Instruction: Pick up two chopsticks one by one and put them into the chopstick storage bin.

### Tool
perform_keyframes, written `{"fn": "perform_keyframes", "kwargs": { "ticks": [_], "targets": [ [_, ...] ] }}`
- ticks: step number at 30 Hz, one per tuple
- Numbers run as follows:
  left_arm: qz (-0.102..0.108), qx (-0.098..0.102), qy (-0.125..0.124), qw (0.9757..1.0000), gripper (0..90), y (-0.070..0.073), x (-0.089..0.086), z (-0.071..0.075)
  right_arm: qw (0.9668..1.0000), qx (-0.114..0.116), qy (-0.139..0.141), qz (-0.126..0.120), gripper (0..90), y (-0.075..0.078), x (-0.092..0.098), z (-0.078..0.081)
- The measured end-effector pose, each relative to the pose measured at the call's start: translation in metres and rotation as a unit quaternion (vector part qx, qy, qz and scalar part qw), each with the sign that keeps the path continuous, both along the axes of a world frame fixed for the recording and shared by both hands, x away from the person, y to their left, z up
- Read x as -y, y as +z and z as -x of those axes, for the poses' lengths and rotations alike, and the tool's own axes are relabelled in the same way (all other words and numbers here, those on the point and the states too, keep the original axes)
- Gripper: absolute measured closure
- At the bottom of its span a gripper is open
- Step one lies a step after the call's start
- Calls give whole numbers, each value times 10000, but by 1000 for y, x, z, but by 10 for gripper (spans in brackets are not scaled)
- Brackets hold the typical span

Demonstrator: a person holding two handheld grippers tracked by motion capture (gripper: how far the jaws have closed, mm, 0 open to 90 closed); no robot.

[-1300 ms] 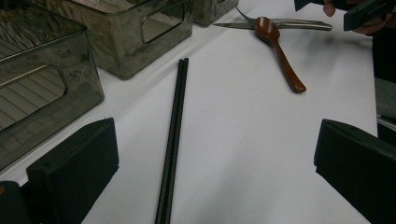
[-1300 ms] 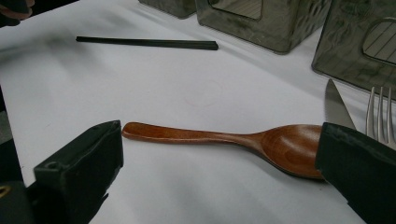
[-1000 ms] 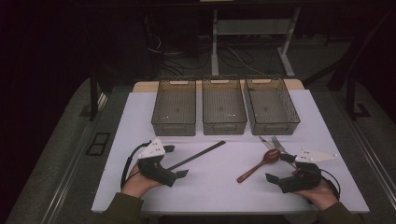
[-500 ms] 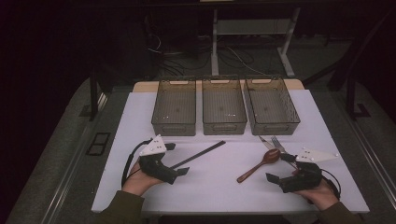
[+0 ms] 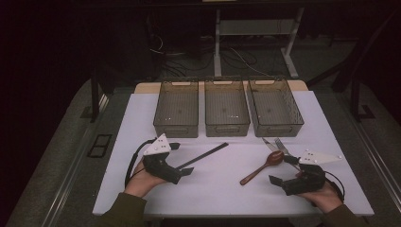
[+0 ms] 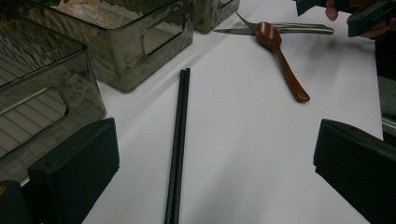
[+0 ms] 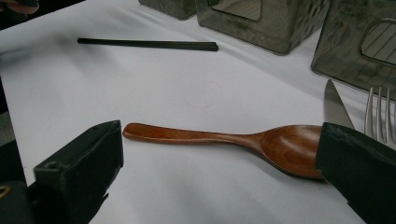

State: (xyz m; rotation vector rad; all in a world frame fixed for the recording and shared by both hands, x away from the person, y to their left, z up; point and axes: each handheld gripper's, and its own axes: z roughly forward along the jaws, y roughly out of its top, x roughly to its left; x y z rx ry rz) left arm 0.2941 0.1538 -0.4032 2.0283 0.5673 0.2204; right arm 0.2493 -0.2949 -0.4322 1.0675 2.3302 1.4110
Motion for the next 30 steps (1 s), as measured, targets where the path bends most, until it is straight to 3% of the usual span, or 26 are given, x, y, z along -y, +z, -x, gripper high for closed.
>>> {"fn": "perform_keyframes", "kwargs": {
  "ticks": [30],
  "targets": [
    [46, -66, -103, 9999, 19, 9, 24, -32, 10000, 4, -47, 32, 15, -1, 1, 0]
  ]
}}
